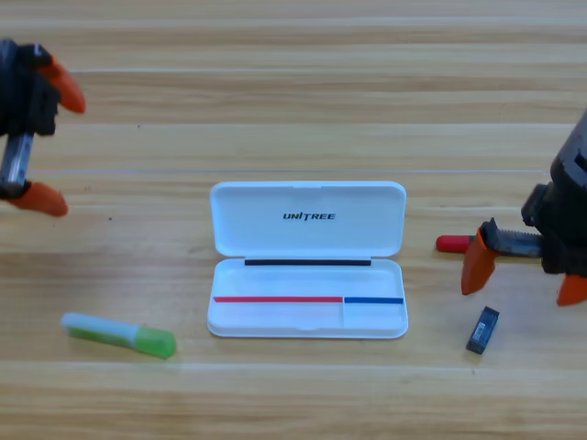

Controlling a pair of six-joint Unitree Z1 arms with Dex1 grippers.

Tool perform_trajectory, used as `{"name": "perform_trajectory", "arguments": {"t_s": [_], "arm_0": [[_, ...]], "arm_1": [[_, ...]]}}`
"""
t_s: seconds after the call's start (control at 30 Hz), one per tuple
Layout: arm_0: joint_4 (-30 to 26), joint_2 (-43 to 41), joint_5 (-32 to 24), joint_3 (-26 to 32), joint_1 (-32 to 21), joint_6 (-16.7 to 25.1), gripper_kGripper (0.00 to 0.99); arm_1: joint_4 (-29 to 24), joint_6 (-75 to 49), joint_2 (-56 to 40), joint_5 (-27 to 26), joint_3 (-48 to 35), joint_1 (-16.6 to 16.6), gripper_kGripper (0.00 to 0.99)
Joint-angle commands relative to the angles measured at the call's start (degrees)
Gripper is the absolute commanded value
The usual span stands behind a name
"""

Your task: Clean up eraser and pencils

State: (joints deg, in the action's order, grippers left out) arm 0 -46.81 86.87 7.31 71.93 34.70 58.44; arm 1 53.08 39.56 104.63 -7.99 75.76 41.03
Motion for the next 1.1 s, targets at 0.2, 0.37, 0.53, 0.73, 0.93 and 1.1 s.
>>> {"name": "perform_trajectory", "arguments": {"t_s": [0.2, 0.37, 0.53, 0.73, 0.93, 1.1], "arm_0": [[2.16, 2.78, -1.07, -3.20, -1.48, 0.44, 0.990], [3.92, 0.14, -3.09, -5.22, -1.39, 1.23, 0.990], [4.53, -3.81, -5.38, -9.61, -1.39, 0.97, 0.988], [4.79, -4.52, -5.02, -10.31, -1.39, 2.29, 0.989], [4.79, -0.56, -6.08, -13.30, -1.39, 3.52, 0.988], [4.79, 0.84, -8.36, -13.22, -1.39, 5.37, 0.988]], "arm_1": [[-3.34, 13.26, 4.97, 1.67, -6.41, -0.51, 0.951], [-7.03, 14.50, 6.20, 2.63, -8.43, 0.02, 0.922], [-9.93, 15.55, 7.43, 4.39, -8.78, 0.46, 0.922], [-12.74, 17.22, 9.37, 6.06, -7.90, 1.60, 0.905], [-13.18, 18.54, 10.42, 6.85, -7.29, 2.74, 0.904], [-13.44, 19.50, 11.30, 6.06, -7.02, 3.44, 0.845]]}}
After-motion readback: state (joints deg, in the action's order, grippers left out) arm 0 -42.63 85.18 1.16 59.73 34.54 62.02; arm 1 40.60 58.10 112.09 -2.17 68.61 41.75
